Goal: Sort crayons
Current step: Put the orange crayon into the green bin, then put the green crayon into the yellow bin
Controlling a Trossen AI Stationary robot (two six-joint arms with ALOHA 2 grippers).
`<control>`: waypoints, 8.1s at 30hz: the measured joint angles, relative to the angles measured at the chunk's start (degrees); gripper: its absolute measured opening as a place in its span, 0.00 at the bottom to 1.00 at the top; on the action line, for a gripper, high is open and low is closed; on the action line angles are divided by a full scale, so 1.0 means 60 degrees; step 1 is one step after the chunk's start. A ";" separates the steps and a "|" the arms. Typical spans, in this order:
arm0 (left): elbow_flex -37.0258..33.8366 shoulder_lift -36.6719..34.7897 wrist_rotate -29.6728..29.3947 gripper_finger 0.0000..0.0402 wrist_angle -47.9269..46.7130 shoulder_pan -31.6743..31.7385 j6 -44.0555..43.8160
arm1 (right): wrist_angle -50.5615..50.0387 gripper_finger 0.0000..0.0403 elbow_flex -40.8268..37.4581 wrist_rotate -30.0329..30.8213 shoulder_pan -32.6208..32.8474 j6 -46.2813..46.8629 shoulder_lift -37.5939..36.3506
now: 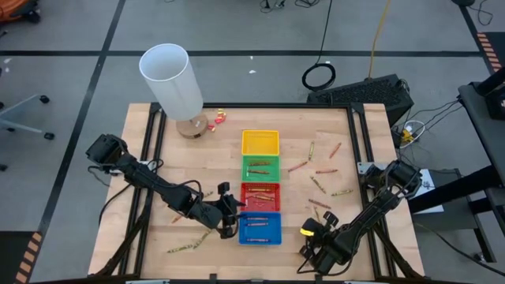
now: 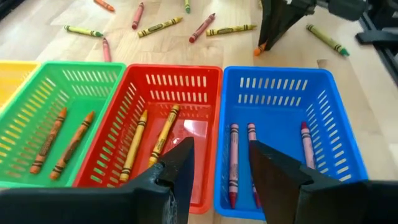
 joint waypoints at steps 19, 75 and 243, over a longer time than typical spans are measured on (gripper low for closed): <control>0.0004 0.0001 0.0042 0.38 0.0113 -0.0167 -0.0310 | 0.0325 0.01 -0.0023 0.5375 -0.0377 -0.6921 -0.3133; 0.0000 -0.0204 -0.0974 0.38 -0.1044 -0.0039 0.1193 | 0.5487 0.01 -0.0005 -0.1326 -0.7773 -1.5510 -0.1475; -0.3111 -0.3544 0.1809 0.05 0.5452 0.6555 0.2733 | 0.0707 0.33 -0.0402 0.5215 -0.3274 -1.0779 -0.3113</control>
